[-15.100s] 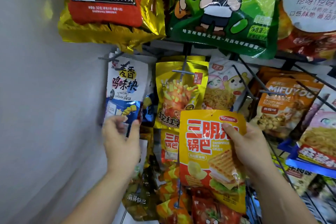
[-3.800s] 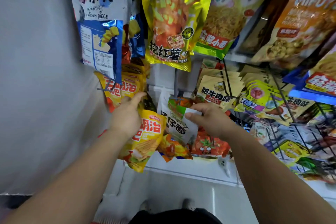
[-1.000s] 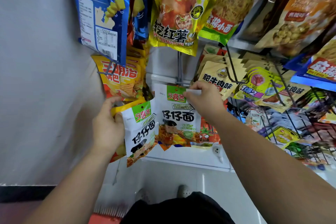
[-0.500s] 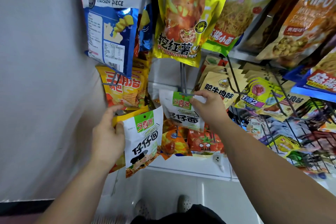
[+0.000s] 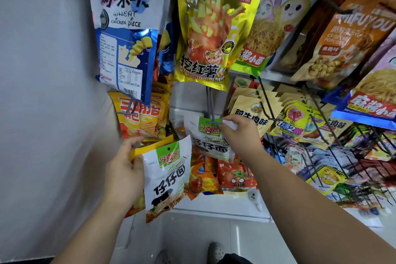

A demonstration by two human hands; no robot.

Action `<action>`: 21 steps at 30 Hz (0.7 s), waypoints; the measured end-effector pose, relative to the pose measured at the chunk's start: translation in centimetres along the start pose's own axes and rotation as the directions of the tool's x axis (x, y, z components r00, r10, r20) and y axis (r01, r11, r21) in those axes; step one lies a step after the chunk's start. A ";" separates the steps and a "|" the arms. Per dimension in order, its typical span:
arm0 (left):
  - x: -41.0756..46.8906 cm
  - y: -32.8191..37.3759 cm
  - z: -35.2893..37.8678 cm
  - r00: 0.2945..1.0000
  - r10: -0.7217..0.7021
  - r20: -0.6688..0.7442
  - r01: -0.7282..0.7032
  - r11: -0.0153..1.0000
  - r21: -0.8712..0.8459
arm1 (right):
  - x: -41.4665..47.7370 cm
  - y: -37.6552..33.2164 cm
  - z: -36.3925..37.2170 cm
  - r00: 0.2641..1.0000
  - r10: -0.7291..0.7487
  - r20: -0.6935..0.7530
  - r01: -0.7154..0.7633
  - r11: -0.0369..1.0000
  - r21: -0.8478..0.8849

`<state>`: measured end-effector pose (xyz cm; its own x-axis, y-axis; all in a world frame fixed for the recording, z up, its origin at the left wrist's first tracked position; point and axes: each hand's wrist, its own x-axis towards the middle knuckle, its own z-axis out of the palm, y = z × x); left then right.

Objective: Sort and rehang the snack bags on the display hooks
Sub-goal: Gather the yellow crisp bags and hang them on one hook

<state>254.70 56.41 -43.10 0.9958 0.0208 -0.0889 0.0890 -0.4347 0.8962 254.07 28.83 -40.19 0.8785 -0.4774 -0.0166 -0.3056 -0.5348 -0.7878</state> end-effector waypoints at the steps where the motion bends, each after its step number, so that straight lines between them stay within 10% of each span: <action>1: 0.0 0.2 -0.1 1.000 -0.005 0.009 0.005 1.000 -0.007 | 0.1 0.0 0.0 1.000 0.011 -0.002 -0.011 1.000 0.018; 21: 0.5 3.9 0.7 1.000 0.011 0.011 -0.010 0.994 -0.109 | 8.0 -1.2 1.7 0.993 0.111 -0.043 -0.107 0.991 0.076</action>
<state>255.50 54.11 -39.97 0.9965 0.0063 -0.0836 0.0810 -0.3340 0.9391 262.06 26.88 -40.47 0.8228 -0.5630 -0.0775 -0.3691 -0.4256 -0.8262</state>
